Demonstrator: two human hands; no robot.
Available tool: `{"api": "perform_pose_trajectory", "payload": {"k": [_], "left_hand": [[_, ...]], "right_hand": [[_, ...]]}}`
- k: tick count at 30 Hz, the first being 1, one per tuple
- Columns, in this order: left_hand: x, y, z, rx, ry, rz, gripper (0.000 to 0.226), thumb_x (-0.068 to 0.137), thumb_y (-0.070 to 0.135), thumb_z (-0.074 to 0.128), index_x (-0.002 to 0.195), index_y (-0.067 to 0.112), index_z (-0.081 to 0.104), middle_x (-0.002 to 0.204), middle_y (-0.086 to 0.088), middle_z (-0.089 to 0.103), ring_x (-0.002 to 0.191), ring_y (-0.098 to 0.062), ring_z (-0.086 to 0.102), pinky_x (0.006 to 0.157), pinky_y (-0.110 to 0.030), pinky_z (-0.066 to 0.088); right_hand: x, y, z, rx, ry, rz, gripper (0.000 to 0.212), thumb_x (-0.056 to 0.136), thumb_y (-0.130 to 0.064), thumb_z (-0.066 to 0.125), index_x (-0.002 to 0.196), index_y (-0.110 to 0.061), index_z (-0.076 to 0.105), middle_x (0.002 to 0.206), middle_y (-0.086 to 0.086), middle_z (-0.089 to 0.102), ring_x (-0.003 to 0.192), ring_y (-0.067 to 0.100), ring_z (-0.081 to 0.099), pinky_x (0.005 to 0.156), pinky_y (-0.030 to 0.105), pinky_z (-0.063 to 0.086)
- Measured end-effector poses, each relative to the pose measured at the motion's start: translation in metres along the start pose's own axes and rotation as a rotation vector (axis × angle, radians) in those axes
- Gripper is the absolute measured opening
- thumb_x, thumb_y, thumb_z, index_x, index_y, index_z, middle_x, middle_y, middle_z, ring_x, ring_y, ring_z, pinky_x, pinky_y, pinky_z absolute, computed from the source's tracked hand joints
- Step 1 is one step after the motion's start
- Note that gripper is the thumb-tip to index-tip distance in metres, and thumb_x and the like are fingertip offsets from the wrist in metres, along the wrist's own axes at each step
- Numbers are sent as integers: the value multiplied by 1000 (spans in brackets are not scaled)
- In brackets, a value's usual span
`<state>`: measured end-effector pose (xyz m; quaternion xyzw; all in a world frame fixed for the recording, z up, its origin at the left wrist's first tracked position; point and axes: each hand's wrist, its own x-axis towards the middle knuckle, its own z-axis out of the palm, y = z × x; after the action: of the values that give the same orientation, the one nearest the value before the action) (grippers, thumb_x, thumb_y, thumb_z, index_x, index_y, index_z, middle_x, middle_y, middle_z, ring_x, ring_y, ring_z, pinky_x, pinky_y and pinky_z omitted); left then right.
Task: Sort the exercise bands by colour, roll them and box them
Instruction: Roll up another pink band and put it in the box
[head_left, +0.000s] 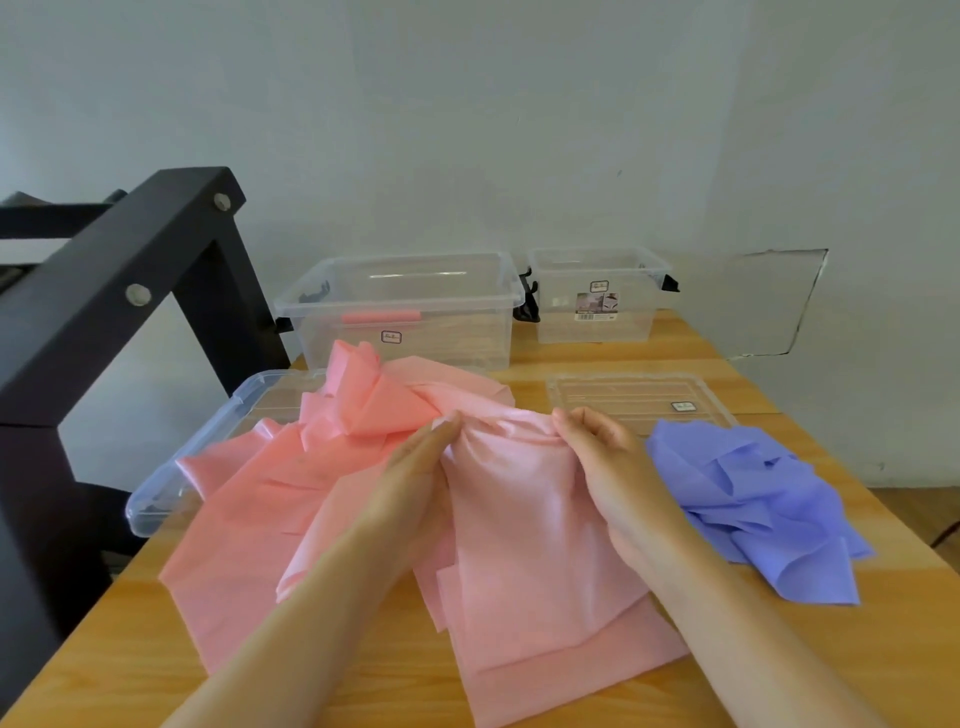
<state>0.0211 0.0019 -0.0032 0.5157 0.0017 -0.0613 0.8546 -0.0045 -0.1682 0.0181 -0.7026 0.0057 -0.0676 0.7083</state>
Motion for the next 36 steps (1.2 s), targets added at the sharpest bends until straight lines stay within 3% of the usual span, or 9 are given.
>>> {"api": "perform_pose_trajectory", "payload": {"k": [5, 9, 14, 18, 22, 27, 31, 34, 36], "left_hand": [[9, 18, 7, 225, 11, 142, 22, 96, 23, 58, 93, 3, 67, 92, -18, 64, 89, -27, 59, 85, -39, 45], [13, 32, 24, 386, -14, 285, 44, 81, 43, 68, 74, 0, 62, 76, -9, 54, 75, -20, 50, 69, -33, 40], [17, 68, 72, 385, -129, 393, 53, 77, 40, 69, 83, -11, 56, 84, -15, 51, 80, -26, 47, 73, -38, 36], [19, 88, 101, 364, -292, 377, 21, 88, 17, 61, 72, 5, 66, 70, -9, 64, 64, -20, 61, 62, -26, 50], [15, 71, 89, 475, -235, 378, 49, 87, 41, 64, 74, -7, 62, 76, -13, 57, 74, -23, 51, 70, -35, 40], [-3, 41, 43, 530, -90, 321, 41, 100, 24, 50, 67, 5, 66, 69, -6, 62, 68, -16, 58, 76, -34, 50], [-17, 31, 13, 381, -47, 271, 39, 98, 20, 50, 70, 17, 77, 82, -2, 73, 79, -13, 68, 73, -27, 57], [-30, 22, 0, 300, -160, 201, 26, 91, 29, 65, 74, 12, 75, 84, -9, 72, 81, -18, 70, 71, -29, 57], [-39, 15, -3, 220, -212, 129, 24, 87, 27, 69, 74, 8, 75, 79, -13, 71, 72, -19, 69, 64, -30, 57]], "right_hand": [[5, -5, -1, 44, 62, 21, 58, 94, -40, 59, 107, 16, 49, 112, 34, 57, 97, 49, 56, 92, 54, 44], [12, -13, -8, 160, 22, -17, 81, 76, -59, 64, 105, 16, 48, 83, 11, 55, 84, 14, 44, 79, 33, 30], [14, -32, -25, 337, 40, -86, 26, 96, -28, 56, 83, -10, 71, 89, 7, 61, 87, 19, 55, 83, 37, 40], [8, -47, -45, 443, 48, -146, 43, 91, -29, 61, 104, 13, 58, 96, 13, 62, 89, 20, 57, 81, 36, 43], [5, -44, -61, 262, 55, -122, 34, 99, -23, 51, 77, 0, 64, 69, -1, 62, 67, 12, 54, 56, 15, 41], [1, -20, -59, 60, 48, -31, 58, 85, -50, 61, 78, 8, 57, 72, 8, 51, 67, 16, 49, 64, 29, 36], [-4, -4, -52, -12, -64, 75, 39, 81, -45, 66, 64, -10, 58, 66, 8, 49, 63, 19, 46, 60, 26, 33], [-9, 0, -41, -23, -169, 142, 22, 80, -40, 75, 86, -20, 68, 83, 1, 69, 80, 18, 61, 68, 28, 38], [-11, 0, -33, -66, -122, 128, 40, 77, -36, 79, 111, -30, 59, 97, -5, 73, 94, 13, 66, 76, 26, 43]]}}
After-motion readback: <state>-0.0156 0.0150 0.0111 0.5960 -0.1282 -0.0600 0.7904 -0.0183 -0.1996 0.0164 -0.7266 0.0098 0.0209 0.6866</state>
